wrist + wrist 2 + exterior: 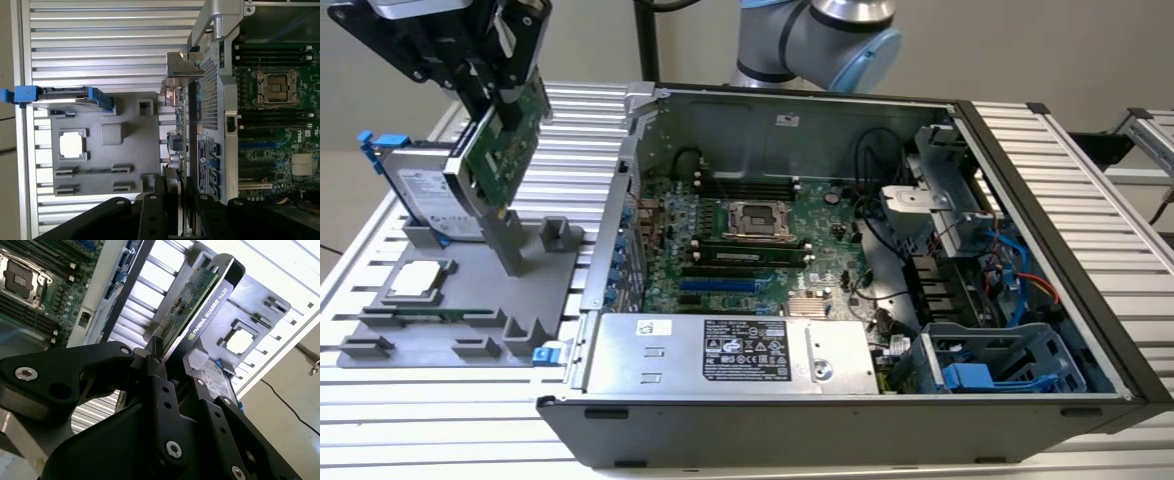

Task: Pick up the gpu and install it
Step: 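Pick up the gpu and move the gpu toward the slot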

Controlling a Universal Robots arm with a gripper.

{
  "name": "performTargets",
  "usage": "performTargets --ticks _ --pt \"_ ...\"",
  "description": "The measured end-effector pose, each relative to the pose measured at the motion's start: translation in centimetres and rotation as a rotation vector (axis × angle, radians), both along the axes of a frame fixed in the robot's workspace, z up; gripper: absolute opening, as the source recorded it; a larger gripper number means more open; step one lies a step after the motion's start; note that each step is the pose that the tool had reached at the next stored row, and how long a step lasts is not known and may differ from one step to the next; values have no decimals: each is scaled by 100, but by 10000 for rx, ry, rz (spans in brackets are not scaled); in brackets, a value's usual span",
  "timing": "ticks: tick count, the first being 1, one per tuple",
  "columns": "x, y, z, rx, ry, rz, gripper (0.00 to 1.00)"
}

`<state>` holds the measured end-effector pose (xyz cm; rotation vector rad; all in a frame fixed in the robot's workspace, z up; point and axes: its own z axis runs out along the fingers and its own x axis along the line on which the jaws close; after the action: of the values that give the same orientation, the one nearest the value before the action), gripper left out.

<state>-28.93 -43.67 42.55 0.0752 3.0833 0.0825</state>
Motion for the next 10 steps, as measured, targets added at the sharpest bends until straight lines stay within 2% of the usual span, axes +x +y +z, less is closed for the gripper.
performTargets --ticks 10 --pt "106 0 0 0 0 0 0"
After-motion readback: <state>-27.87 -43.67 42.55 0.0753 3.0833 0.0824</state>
